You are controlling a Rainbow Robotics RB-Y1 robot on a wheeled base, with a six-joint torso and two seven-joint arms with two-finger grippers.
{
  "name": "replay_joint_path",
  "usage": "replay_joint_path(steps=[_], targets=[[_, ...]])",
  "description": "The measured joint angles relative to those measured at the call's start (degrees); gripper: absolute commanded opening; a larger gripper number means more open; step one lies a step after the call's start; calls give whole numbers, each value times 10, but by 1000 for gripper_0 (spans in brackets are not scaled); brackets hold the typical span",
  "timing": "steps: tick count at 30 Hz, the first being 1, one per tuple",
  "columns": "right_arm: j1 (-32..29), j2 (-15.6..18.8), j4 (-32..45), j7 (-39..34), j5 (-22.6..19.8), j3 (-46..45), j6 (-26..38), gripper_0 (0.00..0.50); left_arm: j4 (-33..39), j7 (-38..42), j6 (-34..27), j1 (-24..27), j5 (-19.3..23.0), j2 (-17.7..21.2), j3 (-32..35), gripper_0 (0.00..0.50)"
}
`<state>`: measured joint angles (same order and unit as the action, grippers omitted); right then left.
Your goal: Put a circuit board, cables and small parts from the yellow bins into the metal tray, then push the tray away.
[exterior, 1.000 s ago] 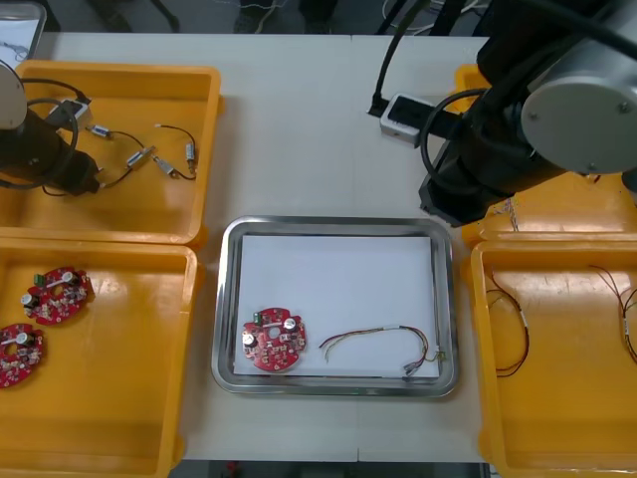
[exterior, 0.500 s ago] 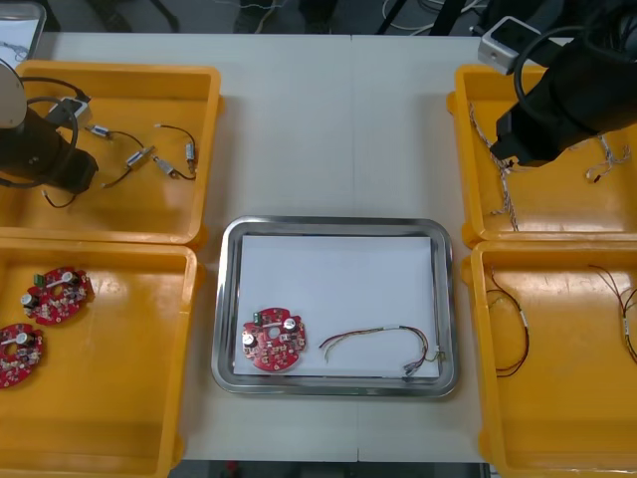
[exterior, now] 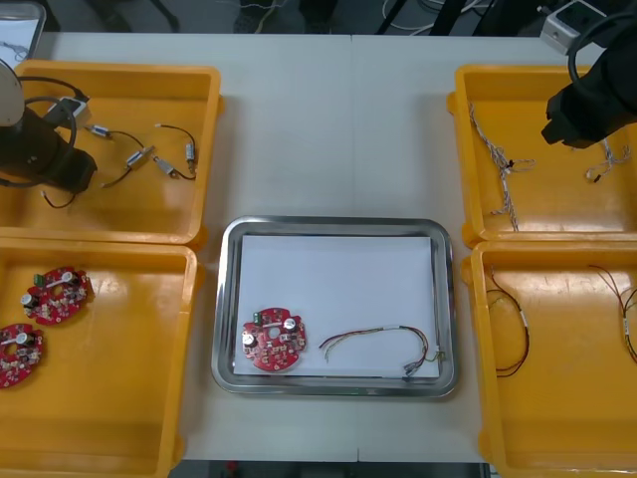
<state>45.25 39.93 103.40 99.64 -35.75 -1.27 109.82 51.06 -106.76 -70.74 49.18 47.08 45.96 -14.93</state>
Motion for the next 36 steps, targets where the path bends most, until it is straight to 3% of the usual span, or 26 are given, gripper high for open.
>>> replay_joint_path(steps=[8, 18, 29, 36], targets=[[-1, 0, -62, 0, 14, -32, 0, 500, 51, 0, -103, 0, -7, 1, 73, 0], [-1, 0, -96, -3, 33, -34, 0, 500, 186, 18, -228, 0, -32, 2, 77, 0], [-17, 0, -108, -38, 23, -54, -13, 500, 324, 281, -313, 0, -39, 0, 76, 0], [-43, 0, -108, -46, 20, -84, -26, 500, 386, 297, -328, 0, -39, -8, 58, 0]])
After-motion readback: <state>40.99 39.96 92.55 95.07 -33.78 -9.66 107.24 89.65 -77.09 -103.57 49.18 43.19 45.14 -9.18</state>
